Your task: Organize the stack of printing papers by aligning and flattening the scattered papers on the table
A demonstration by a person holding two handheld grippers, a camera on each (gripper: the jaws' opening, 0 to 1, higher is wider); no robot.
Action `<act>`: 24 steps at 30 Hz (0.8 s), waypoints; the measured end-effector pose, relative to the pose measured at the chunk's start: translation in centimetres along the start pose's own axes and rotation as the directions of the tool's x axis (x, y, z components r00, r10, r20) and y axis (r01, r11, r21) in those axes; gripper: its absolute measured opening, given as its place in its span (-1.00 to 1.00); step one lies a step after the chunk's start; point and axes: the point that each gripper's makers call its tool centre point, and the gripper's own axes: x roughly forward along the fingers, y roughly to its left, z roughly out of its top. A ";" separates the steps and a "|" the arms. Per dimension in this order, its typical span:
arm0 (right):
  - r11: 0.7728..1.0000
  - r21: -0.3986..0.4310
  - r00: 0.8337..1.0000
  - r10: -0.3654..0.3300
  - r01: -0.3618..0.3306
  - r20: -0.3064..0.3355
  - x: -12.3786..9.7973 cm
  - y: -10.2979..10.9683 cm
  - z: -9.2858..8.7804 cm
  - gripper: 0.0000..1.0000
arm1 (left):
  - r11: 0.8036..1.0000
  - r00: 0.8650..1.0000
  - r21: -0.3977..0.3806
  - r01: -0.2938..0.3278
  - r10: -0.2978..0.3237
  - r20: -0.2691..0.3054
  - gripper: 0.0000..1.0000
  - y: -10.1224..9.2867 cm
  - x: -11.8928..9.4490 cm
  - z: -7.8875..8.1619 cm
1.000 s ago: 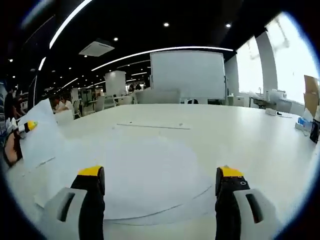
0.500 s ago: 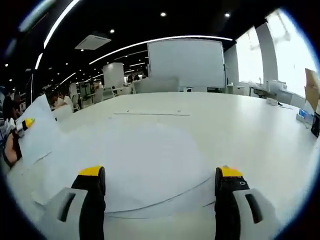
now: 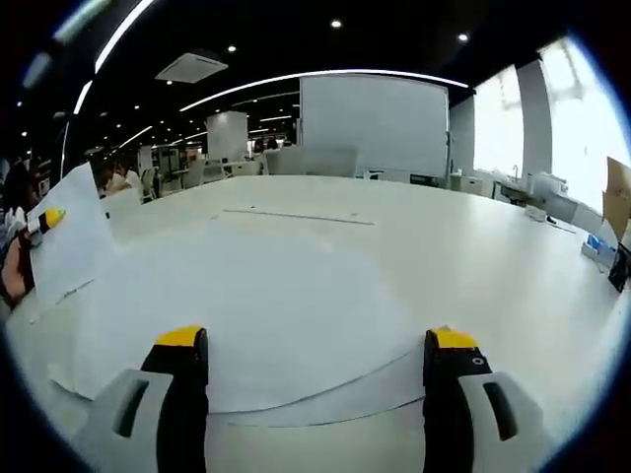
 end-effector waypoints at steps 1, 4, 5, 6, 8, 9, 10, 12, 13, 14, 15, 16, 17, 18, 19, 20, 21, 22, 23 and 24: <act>1.000 -0.001 1.000 0.001 -0.001 0.001 0.0 0.0 0.0 0.69 | 1.000 1.000 0.001 0.000 0.000 0.000 -0.88 0.0 0.0 0.0; 1.000 -0.003 1.000 0.003 -0.003 0.001 0.0 0.0 0.0 0.68 | 1.000 1.000 0.001 0.000 0.000 0.000 -0.88 0.0 0.0 0.0; 1.000 -0.003 1.000 0.003 -0.003 0.001 0.0 0.1 0.0 0.67 | 1.000 1.000 0.001 0.000 0.000 0.000 -0.88 0.0 0.0 0.0; 1.000 -0.004 1.000 0.006 -0.006 0.001 0.0 0.1 0.0 0.65 | 1.000 1.000 0.001 0.000 0.000 0.000 -0.88 0.0 0.0 0.0; 1.000 -0.008 1.000 0.015 -0.015 0.001 -0.1 0.4 0.0 0.60 | 1.000 1.000 0.002 0.000 0.000 -0.001 -0.88 0.0 0.0 0.0; 1.000 -0.010 1.000 0.019 -0.019 0.002 -0.1 0.5 0.0 0.57 | 1.000 1.000 0.002 0.000 0.000 -0.001 -0.88 0.1 0.0 0.0; 1.000 -0.011 1.000 0.021 -0.021 0.002 -0.1 0.5 0.0 0.55 | 1.000 1.000 0.002 0.000 0.000 -0.001 -0.88 0.1 0.0 0.0; 1.000 -0.014 1.000 0.028 -0.028 0.003 0.0 0.6 0.1 0.51 | 1.000 1.000 0.001 0.000 0.000 -0.001 -0.88 0.1 0.0 0.0; 0.999 -0.016 0.999 0.033 -0.033 0.003 0.0 0.7 0.1 0.49 | 1.000 1.000 0.001 -0.001 0.001 -0.001 -0.88 0.1 0.0 0.0; 0.999 -0.019 0.999 0.038 -0.038 0.004 -0.1 0.9 0.1 0.46 | 1.000 1.000 0.002 0.000 0.000 -0.001 -0.88 0.1 0.0 0.0; 0.999 -0.022 0.999 0.043 -0.043 0.005 -0.2 1.1 0.1 0.44 | 1.000 1.000 0.002 0.000 0.000 -0.001 -0.88 0.1 0.0 0.0; 0.999 -0.023 0.999 0.047 -0.047 0.005 -0.2 1.2 0.1 0.41 | 1.000 1.000 0.002 0.000 0.000 -0.001 -0.88 0.1 0.0 0.0; 0.998 -0.025 0.999 0.051 -0.051 0.005 -0.2 1.3 0.1 0.38 | 1.000 1.000 0.001 -0.001 0.001 -0.001 -0.88 0.2 0.0 0.0; 0.998 -0.028 0.998 0.056 -0.056 0.005 -0.3 1.5 0.1 0.36 | 1.000 1.000 0.001 -0.001 0.001 -0.001 -0.88 0.2 0.0 0.0; 0.998 -0.029 0.998 0.060 -0.060 0.005 -0.3 1.6 0.1 0.34 | 1.000 1.000 0.002 -0.001 0.001 -0.001 -0.88 0.2 0.0 0.0; 0.997 -0.031 0.998 0.064 -0.064 0.005 -0.3 1.7 0.1 0.31 | 1.000 1.000 0.002 -0.001 0.001 -0.001 -0.88 0.2 -0.1 0.0; 0.997 -0.033 0.998 0.069 -0.068 0.005 -0.3 1.7 0.1 0.28 | 1.000 1.000 0.002 -0.001 0.001 -0.001 -0.88 0.2 -0.1 0.0; 0.997 -0.036 0.997 0.075 -0.075 0.005 -0.3 1.9 0.1 0.25 | 1.000 1.000 0.002 -0.001 0.001 -0.001 -0.88 0.2 -0.1 0.0; 0.996 -0.039 0.997 0.079 -0.079 0.006 -0.3 2.0 0.1 0.20 | 1.000 1.000 0.003 -0.001 0.001 -0.002 -0.88 0.1 -0.1 0.0; 0.995 -0.043 0.996 0.088 -0.087 0.006 -0.3 2.3 0.1 0.17 | 1.000 1.000 0.003 -0.001 0.001 -0.001 -0.88 0.1 -0.1 0.0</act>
